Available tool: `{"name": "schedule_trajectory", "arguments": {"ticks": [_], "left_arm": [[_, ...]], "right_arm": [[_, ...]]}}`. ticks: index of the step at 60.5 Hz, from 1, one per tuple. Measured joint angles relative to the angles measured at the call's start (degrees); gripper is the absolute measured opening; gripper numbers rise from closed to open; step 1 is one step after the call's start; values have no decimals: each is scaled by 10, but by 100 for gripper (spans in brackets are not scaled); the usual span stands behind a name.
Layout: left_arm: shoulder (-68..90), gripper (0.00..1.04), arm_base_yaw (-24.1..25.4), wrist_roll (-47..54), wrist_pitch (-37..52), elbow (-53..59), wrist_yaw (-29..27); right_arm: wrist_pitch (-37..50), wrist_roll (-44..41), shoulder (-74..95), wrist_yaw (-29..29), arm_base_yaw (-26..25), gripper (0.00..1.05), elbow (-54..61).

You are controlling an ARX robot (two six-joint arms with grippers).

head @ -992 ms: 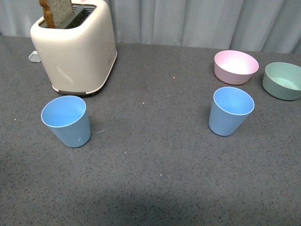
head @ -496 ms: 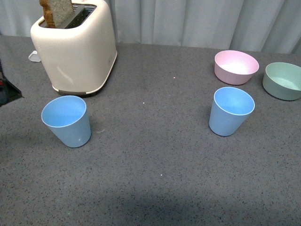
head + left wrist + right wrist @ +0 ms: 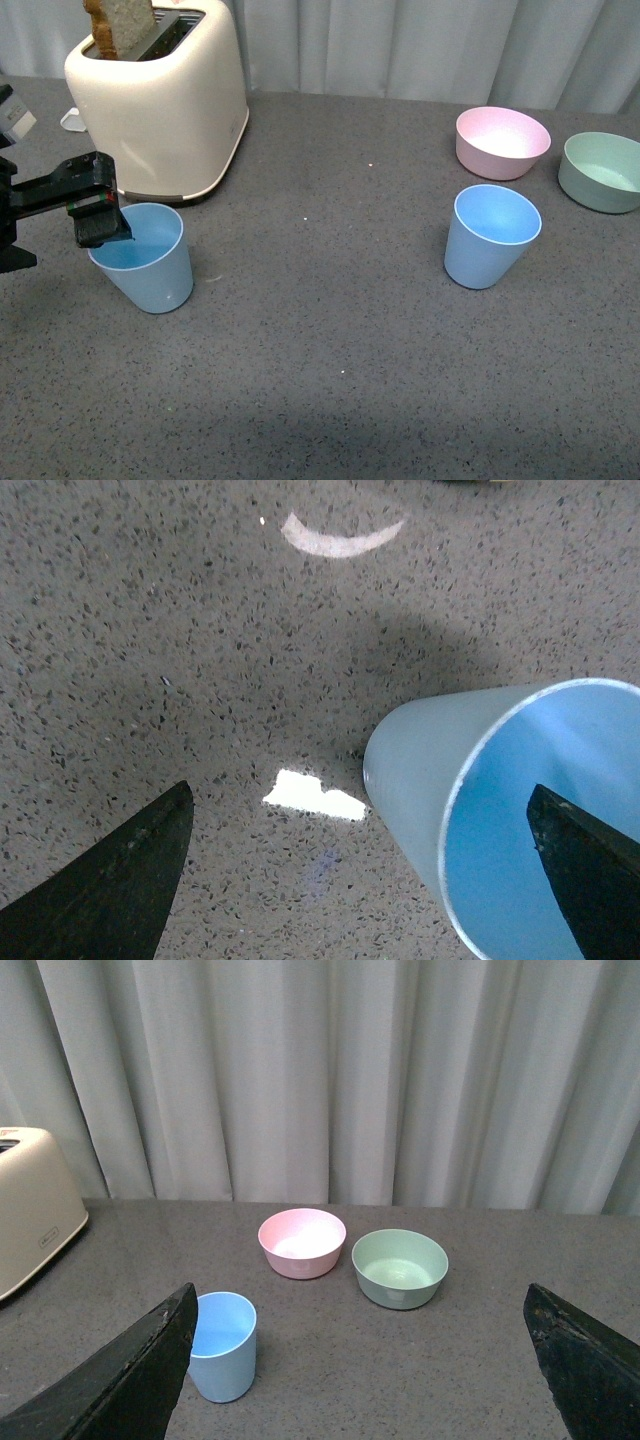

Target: Stack blue cups with both arms

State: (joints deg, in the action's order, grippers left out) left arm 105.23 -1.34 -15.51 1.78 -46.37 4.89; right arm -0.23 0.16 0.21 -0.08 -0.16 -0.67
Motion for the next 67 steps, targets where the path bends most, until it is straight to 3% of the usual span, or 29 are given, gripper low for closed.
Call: {"name": "schedule_trajectory", "arguments": {"ticks": [10,27,31,42,55,67], "left_arm": [[15,95,-8,-5,-16,-7,4],[23,52,-18,-21,-43,-23,13],[24,35,-21,-29,-47,-25,16],[24,4,-20,-37,-51,-25,15],[13,4,-26,-43,-67,-26,19],[-3,4,-77,-43,-72,-44,-8]], "right_arm": [[0,0,0,0,0,95,0],[0,0,0,0,0,95,0],[0,0,0,0,0,95,0],[0,0,0,0,0,95,0],[0,0,0,0,0,95,0],[0,0,0,0,0,95,0]]}}
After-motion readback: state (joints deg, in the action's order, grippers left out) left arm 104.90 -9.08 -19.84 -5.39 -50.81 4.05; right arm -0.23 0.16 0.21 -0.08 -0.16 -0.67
